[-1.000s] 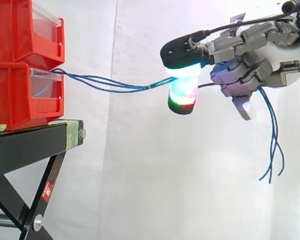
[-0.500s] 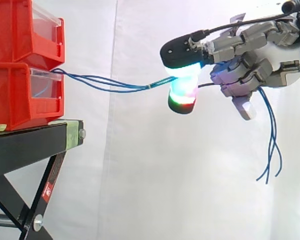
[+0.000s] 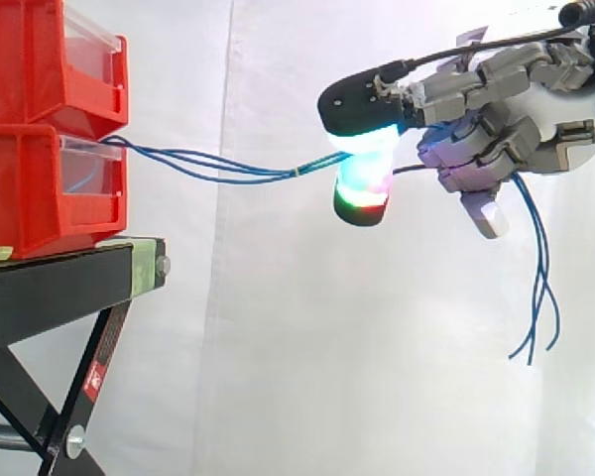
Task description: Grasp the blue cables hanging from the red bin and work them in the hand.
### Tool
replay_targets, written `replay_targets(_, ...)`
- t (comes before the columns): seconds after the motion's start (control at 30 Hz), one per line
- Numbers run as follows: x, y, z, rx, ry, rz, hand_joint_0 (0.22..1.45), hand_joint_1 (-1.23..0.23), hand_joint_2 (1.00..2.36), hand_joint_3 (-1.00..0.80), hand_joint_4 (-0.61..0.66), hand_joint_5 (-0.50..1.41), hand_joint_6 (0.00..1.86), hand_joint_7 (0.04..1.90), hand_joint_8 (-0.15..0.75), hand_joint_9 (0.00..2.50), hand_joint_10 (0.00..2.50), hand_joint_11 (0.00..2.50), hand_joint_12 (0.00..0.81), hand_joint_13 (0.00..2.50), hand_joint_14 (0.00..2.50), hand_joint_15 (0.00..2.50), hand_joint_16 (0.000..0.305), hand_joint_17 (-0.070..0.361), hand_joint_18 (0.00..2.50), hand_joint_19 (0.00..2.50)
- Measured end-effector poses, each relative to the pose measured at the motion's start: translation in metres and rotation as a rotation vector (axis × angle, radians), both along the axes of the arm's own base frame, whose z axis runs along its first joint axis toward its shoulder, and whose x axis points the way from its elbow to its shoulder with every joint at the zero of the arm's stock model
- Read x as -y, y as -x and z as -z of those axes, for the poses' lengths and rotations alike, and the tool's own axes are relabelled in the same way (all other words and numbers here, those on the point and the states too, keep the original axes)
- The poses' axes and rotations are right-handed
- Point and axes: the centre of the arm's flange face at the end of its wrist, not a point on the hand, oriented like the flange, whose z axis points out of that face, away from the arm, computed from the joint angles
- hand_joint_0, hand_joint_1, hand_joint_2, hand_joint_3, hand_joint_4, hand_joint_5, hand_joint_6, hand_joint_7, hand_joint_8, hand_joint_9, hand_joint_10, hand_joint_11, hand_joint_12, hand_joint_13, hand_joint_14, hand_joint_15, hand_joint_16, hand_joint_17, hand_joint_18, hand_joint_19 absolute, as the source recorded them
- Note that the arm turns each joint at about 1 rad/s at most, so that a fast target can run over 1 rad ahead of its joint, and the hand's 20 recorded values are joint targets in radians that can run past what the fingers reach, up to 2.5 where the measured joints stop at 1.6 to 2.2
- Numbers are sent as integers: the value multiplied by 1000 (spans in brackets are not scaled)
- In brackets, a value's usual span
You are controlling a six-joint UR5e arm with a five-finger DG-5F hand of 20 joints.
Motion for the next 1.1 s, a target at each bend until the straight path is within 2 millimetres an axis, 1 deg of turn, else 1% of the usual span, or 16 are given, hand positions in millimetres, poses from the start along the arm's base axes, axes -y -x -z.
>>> replay_targets(0.13, 0, -1, -1, 5, -3, 0, 967, -553, 1016, 239, 164, 209, 659, 1239, 350, 1601, 2500, 2500, 470, 1747, 2500, 1461, 186, 139, 2483, 559)
replay_targets(0.23, 2, -5, -8, 30, 1, 5, 969, -555, 1015, 240, 166, 210, 662, 1238, 350, 1601, 2500, 2500, 470, 1747, 2500, 1461, 186, 139, 2483, 559)
replay_targets(0.47, 2, -28, -45, 110, 85, 13, 970, -554, 1015, 250, 167, 210, 661, 1238, 350, 1601, 2500, 2500, 470, 1747, 2500, 1461, 186, 139, 2483, 559)
replay_targets(0.53, 2, -32, -54, 114, 129, 15, 969, -554, 1015, 253, 168, 211, 660, 1237, 350, 1601, 2500, 2500, 470, 1747, 2500, 1461, 186, 139, 2483, 559)
replay_targets(0.63, 0, -37, -61, 115, 185, 13, 971, -555, 1015, 254, 168, 209, 658, 1245, 350, 1601, 2500, 2500, 470, 1747, 2500, 1461, 186, 139, 2483, 559)
replay_targets(1.0, -2, -42, -68, 143, 246, 5, 982, -576, 1011, 305, 174, 179, 679, 1221, 350, 1601, 2500, 2500, 470, 1747, 2500, 1461, 186, 139, 2483, 559)
replay_targets(1.1, -2, -43, -69, 148, 251, 4, 980, -597, 1007, 313, 203, 140, 697, 1203, 350, 1601, 2500, 2500, 470, 1747, 2500, 1461, 186, 139, 2483, 559)
